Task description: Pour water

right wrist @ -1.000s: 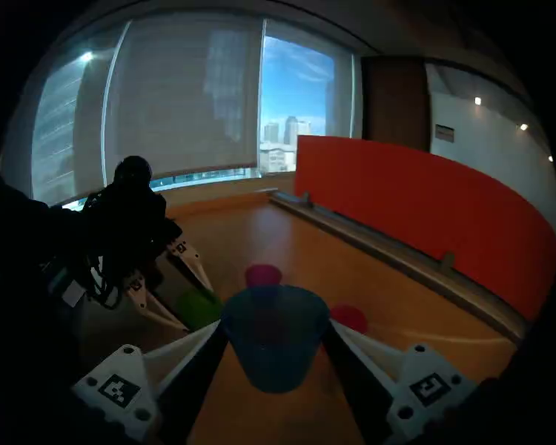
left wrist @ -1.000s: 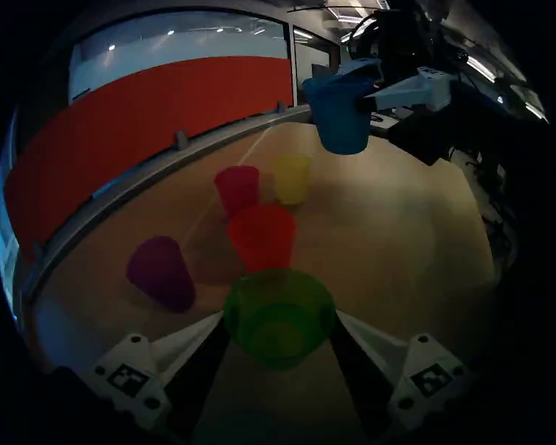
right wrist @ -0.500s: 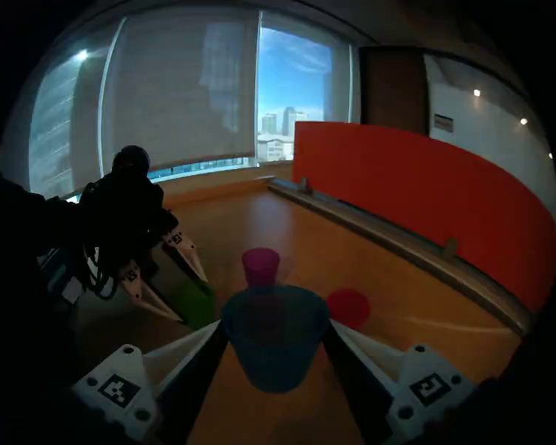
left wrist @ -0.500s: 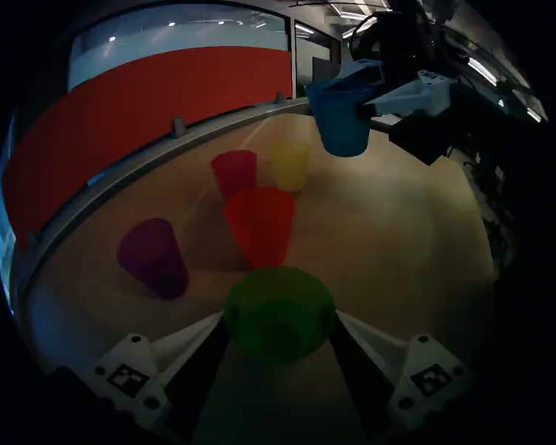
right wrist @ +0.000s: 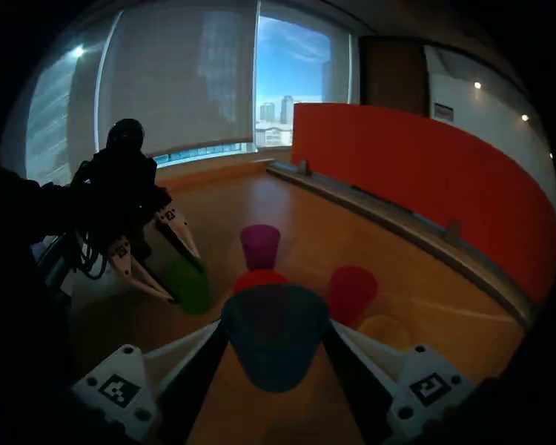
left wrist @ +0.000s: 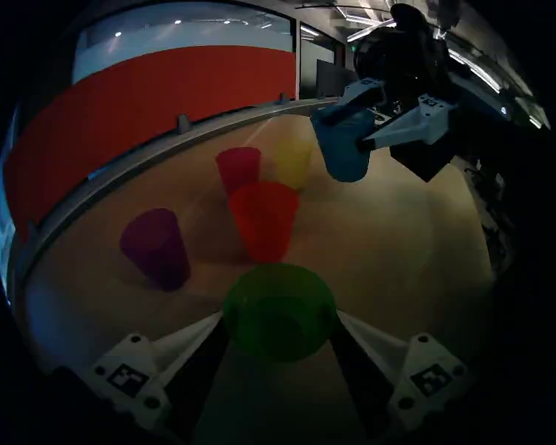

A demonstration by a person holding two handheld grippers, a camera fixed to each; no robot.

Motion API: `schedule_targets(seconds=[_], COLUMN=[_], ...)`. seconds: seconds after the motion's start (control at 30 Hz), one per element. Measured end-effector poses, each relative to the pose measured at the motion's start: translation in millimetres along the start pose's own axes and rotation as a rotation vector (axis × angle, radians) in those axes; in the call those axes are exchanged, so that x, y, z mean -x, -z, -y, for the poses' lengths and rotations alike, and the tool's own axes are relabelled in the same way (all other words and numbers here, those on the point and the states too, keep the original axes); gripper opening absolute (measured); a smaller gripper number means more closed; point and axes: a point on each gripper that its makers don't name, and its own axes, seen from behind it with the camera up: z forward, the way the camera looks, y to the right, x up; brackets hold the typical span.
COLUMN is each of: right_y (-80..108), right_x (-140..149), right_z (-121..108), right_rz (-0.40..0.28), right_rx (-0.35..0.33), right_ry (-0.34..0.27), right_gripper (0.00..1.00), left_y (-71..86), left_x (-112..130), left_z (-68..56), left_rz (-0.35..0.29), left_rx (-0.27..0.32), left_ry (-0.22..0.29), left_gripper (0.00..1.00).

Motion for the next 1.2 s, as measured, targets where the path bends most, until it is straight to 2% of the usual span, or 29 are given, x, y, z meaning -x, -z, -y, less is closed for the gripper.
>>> schedule_targets(seconds=[0.33,0.6,0.8,1.2], right_y=[-14.6,-23.1,-28.9,-30.2], right_x=[28,53,67,78], right_z=[0,-2,-2,-2], right_rz=[0.044,0.087,0.108,0.11], right_rx=[0.004,0.009,0.008,0.015], right_ry=[-0.03,-0.031,-0.038,-0.037], right_gripper=[0.9,0.91,0.91,0.91], left_y=[1.1,-0.9,-0.4,7.7], left_x=[1,12,13,22], left_z=[0.4,2.4,-0.7,4.6], left_rz=[0.001,0.035,0.037,0.048], left_rx=[0.003,-0.005,0.007,-0.012], left_ry=[0.008,0.003,0.015,0.036], left_gripper=[0.87,0.87,0.94,0.97])
